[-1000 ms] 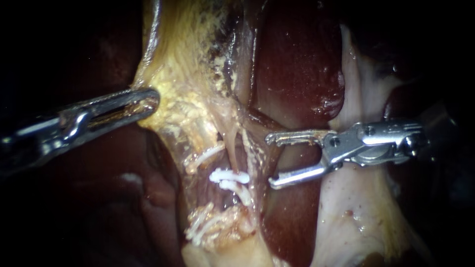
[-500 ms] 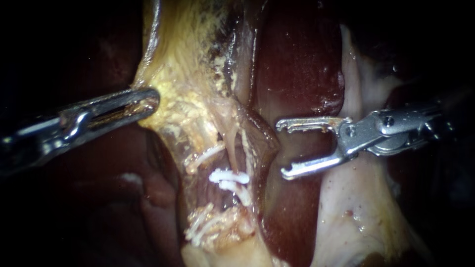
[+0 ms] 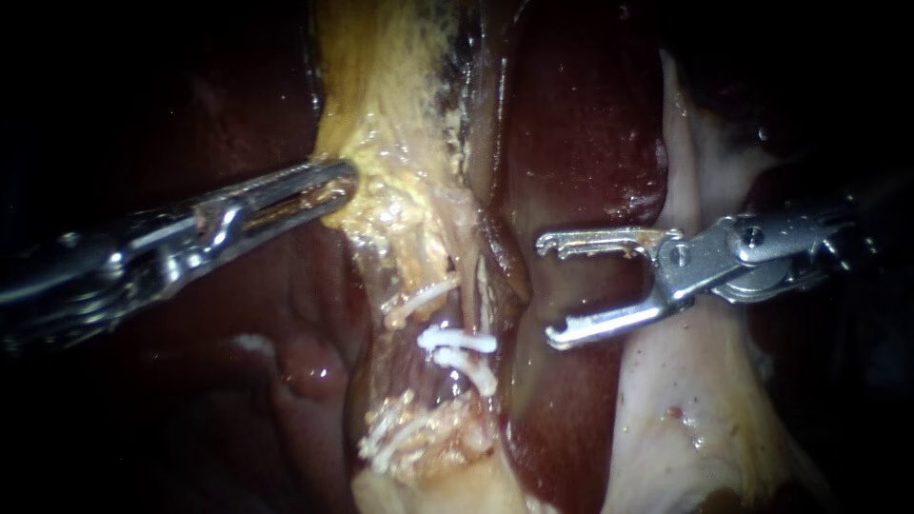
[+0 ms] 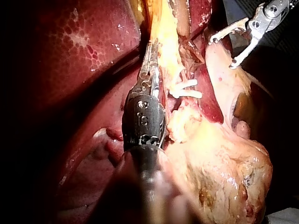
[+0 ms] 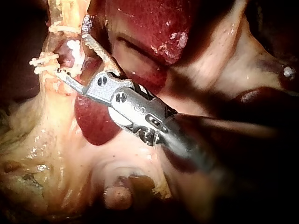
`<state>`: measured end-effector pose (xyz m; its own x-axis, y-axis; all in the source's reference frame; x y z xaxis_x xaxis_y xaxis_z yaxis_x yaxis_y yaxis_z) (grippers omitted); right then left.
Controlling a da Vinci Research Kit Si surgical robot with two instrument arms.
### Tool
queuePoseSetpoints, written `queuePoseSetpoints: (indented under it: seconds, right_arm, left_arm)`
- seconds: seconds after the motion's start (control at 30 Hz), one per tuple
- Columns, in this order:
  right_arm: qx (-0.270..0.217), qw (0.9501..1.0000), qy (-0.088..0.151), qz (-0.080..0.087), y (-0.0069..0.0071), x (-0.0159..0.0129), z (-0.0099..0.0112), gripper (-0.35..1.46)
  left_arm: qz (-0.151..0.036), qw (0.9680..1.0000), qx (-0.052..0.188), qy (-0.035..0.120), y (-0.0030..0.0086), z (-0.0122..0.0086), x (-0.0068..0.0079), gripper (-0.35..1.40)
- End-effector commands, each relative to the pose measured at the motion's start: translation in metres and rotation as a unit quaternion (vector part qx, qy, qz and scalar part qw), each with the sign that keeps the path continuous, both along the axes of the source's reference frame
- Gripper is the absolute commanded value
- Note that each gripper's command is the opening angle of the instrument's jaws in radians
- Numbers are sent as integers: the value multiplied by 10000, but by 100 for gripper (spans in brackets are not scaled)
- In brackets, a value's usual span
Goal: Going back second clip right tube
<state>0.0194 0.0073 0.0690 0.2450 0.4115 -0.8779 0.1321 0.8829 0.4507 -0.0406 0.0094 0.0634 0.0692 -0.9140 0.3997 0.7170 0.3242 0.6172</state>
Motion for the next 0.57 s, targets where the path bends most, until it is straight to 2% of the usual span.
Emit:
queuePoseSetpoints:
  seconds: [0.03,0.17,0.57]
  right_arm:
    - [1,10000,1,-2,0,0,0,60]
    - [2,10000,1,-2,0,0,-1,60]
    - [3,10000,2,-3,0,0,-2,60]
  left_arm:
    - [26,10000,8,-16,-3,1,-3,-35]
    - [29,10000,7,-23,-4,1,-9,-35]
    - [39,10000,11,-30,-4,0,-6,-35]
